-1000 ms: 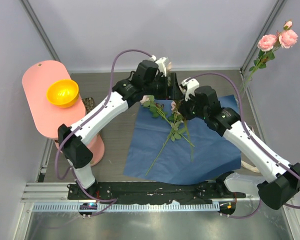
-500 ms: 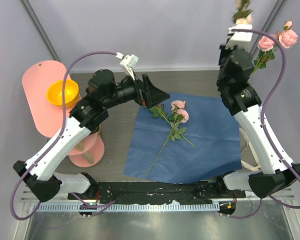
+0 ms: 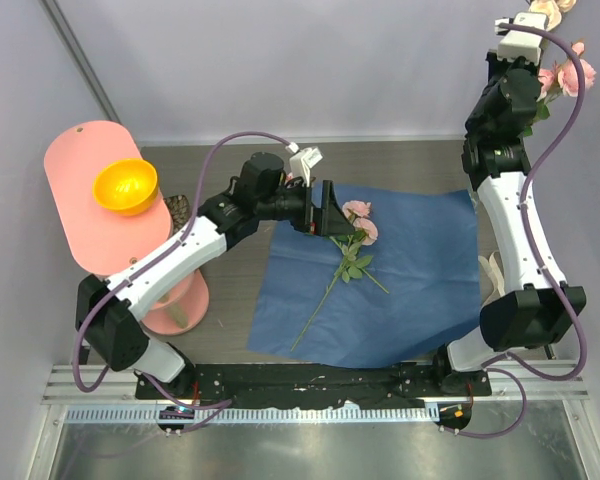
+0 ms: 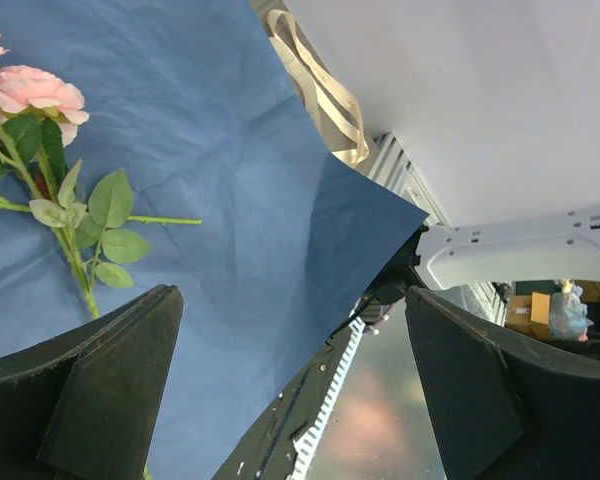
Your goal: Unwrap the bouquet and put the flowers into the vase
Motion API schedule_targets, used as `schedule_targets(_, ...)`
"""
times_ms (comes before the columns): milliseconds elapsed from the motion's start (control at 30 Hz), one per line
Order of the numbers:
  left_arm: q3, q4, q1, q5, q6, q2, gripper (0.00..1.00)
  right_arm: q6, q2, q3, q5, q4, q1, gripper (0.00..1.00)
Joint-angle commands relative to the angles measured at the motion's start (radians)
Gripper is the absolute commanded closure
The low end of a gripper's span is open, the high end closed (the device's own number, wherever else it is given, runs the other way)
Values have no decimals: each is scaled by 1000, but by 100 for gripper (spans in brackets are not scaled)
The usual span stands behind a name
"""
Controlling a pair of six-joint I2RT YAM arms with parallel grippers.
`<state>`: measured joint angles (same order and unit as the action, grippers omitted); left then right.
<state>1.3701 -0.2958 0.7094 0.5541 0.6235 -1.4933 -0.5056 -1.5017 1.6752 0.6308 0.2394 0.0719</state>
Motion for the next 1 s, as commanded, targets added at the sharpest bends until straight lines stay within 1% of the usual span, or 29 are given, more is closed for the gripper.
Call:
schedule_targets(0,30,67,1,63,19,-15,2,30,-29,76,-63,66,-44,99)
schedule_targets(67,27,76,1,66,30,-27,2,44,-49,95,-69,44,-58,99)
schedule_targets(133,29,89,1,69,36,-38,2,61,-46,72,-88,60,-58,99)
schedule_targets(300,27,98,2,69,41,-50,2,117,-48,51,-123,61,-110,99)
schedule_targets(567,6,116,2,76,58,-62,3,156,-58,20,-129,72,-116,99)
schedule_targets(800,12,115,1,86,54,-70,3,216,-29,12,-137,26,-119,99)
schedule_targets(967,1,121,2,89,58,-65,3,202,-29,-12,-120,37,-119,99)
